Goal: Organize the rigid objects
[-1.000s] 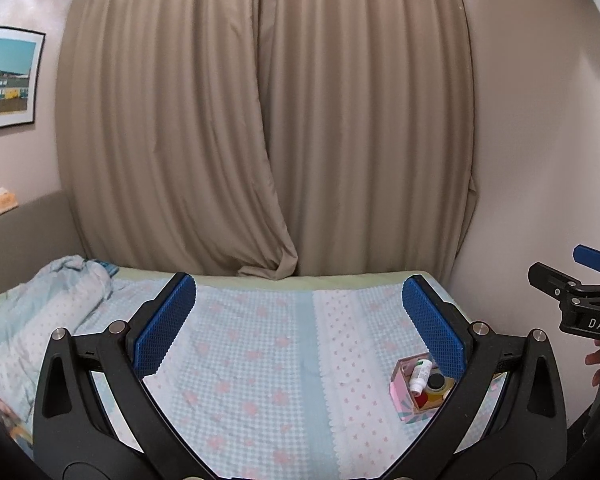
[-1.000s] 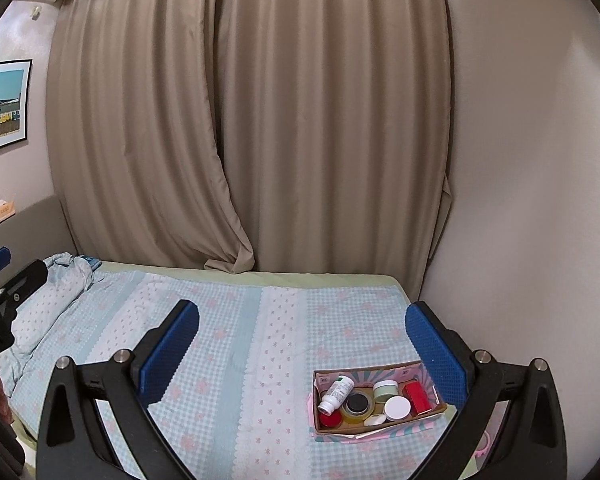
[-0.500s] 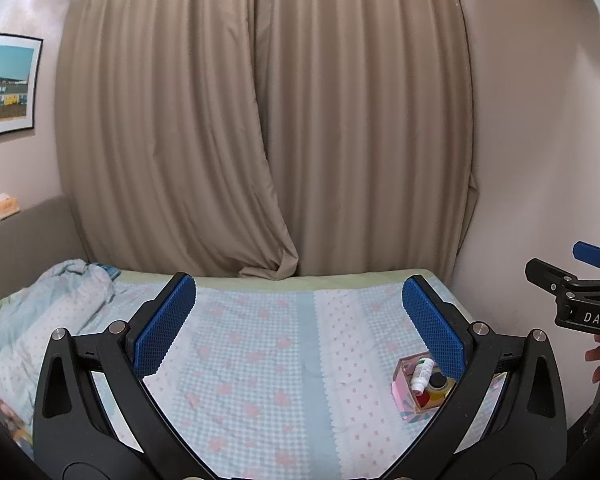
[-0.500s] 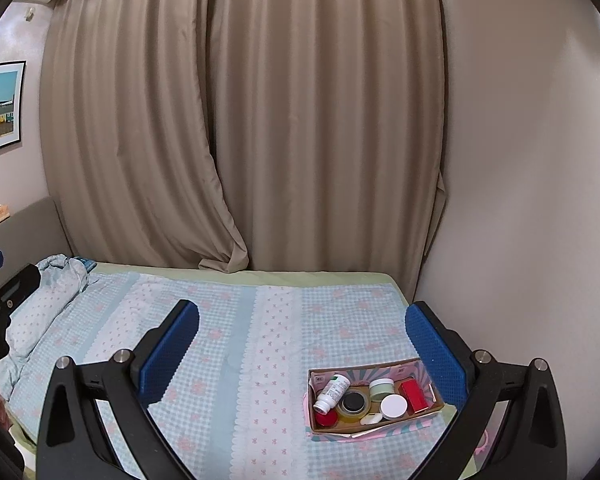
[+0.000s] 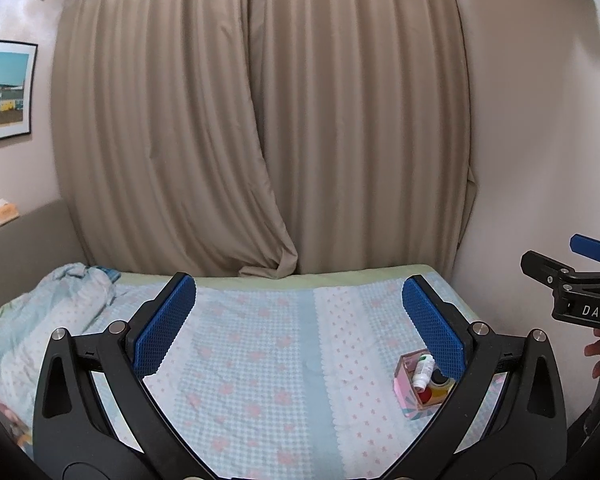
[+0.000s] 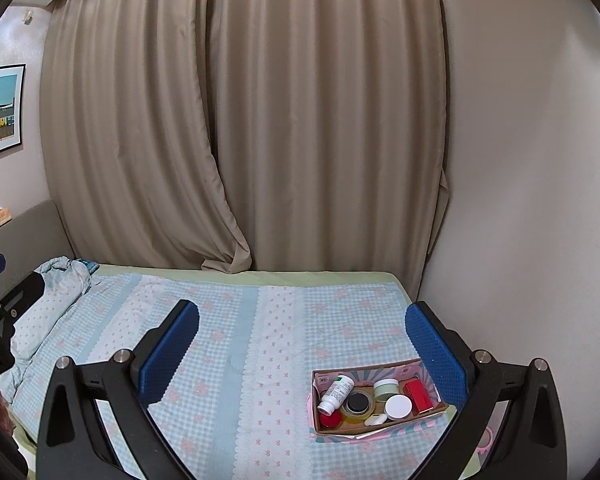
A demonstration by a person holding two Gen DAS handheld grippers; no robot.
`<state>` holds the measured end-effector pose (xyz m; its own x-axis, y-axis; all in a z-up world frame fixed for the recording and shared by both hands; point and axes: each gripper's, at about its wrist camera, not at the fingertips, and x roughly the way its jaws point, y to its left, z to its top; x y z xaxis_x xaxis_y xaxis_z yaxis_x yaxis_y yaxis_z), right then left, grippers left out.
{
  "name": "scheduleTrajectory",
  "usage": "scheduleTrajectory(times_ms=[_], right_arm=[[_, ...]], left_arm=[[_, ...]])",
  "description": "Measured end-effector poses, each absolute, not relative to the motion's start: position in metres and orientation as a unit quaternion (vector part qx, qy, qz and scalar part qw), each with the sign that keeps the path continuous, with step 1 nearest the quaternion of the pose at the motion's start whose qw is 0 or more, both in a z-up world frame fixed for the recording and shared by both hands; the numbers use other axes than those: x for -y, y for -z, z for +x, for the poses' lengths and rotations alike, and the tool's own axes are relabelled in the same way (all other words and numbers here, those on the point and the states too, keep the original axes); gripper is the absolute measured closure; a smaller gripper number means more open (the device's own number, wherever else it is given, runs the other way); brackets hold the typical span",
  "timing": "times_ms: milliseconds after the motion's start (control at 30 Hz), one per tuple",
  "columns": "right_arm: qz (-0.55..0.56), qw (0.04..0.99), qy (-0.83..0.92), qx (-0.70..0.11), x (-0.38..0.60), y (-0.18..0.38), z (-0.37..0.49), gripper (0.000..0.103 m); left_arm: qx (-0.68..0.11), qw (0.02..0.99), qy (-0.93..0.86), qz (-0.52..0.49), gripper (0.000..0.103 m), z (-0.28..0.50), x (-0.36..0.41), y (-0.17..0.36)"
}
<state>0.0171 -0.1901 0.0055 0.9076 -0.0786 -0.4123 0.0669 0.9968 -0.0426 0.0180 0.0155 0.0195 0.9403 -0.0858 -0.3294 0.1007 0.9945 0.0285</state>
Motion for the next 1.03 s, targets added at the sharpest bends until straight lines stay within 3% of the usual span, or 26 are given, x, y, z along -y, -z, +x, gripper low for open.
scheduleTrajectory(times_ms=[1033], right_arm=[[-0.013,0.974,0.041,-0.222,0.183,-0.008,0.027,0.0]], left_arm=[[-0.147,0.988,0.038,0.017,0.0,0.033,-0.023,-0.017]])
